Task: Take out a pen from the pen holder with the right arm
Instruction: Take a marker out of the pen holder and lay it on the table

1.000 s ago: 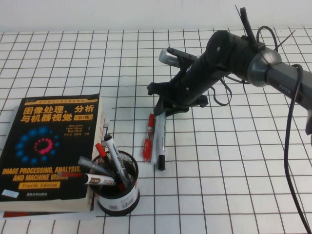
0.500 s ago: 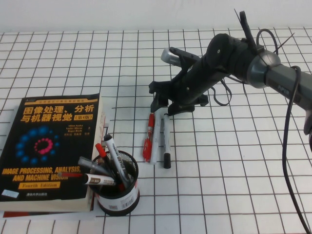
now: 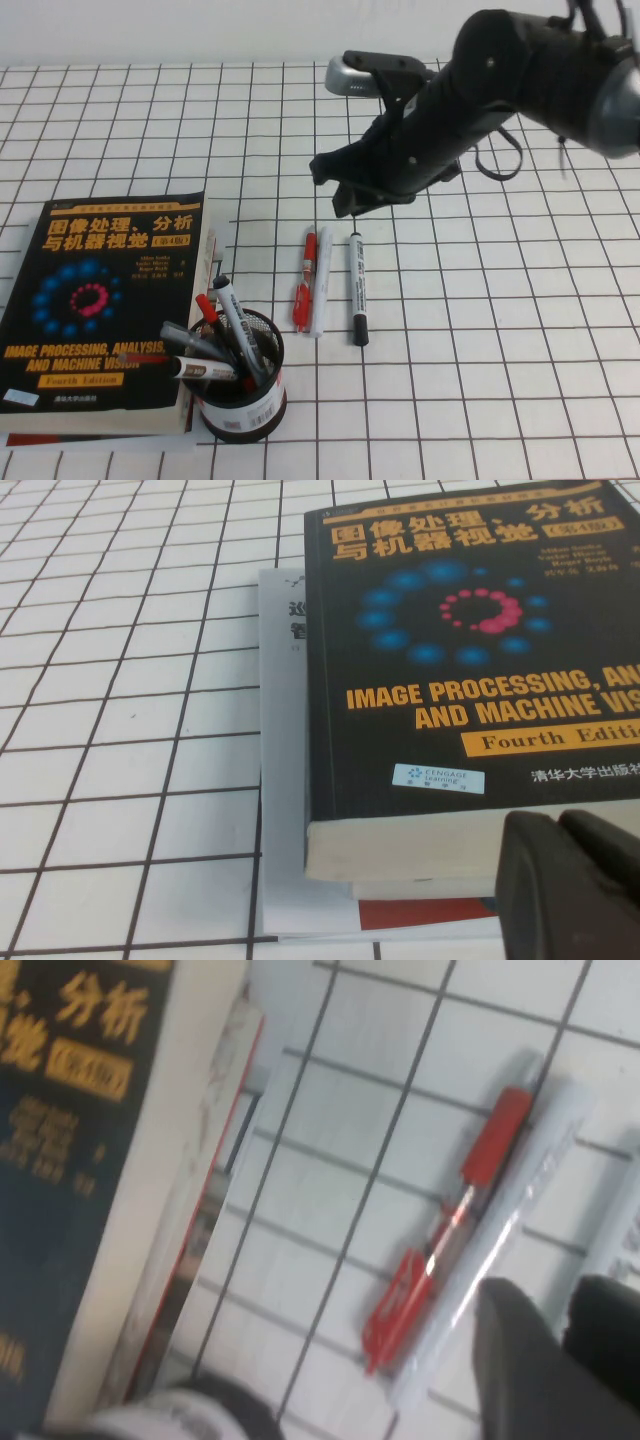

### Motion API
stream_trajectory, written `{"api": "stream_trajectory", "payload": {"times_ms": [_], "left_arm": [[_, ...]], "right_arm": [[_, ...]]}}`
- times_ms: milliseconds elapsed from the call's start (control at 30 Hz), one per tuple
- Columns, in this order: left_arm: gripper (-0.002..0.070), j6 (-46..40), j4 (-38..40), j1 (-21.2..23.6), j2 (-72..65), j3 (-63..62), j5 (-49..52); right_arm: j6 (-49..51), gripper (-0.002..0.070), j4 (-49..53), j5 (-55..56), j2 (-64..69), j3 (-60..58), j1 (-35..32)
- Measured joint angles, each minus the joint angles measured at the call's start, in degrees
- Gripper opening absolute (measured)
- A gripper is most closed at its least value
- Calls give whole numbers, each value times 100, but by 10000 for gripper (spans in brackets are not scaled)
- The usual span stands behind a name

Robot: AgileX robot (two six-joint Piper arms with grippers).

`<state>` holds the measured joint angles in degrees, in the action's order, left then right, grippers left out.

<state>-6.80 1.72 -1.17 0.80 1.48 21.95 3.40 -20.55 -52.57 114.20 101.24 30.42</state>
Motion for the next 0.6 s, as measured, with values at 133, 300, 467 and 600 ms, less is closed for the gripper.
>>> {"api": "stream_trajectory", "payload": {"times_ms": [133, 300, 467, 600], "left_arm": [[-4, 0, 0, 0, 0, 0, 0], [-4, 0, 0, 0, 0, 0, 0], [-4, 0, 0, 0, 0, 0, 0], [-4, 0, 0, 0, 0, 0, 0]], "right_arm": [[-229, 11, 81, 372, -1183, -1225, 38], [-301, -10, 183, 481, -2612, -2584, 38], [-340, -14, 272, 616, -4090, -3658, 38], [-340, -15, 275, 604, -5181, -4443, 38]]}}
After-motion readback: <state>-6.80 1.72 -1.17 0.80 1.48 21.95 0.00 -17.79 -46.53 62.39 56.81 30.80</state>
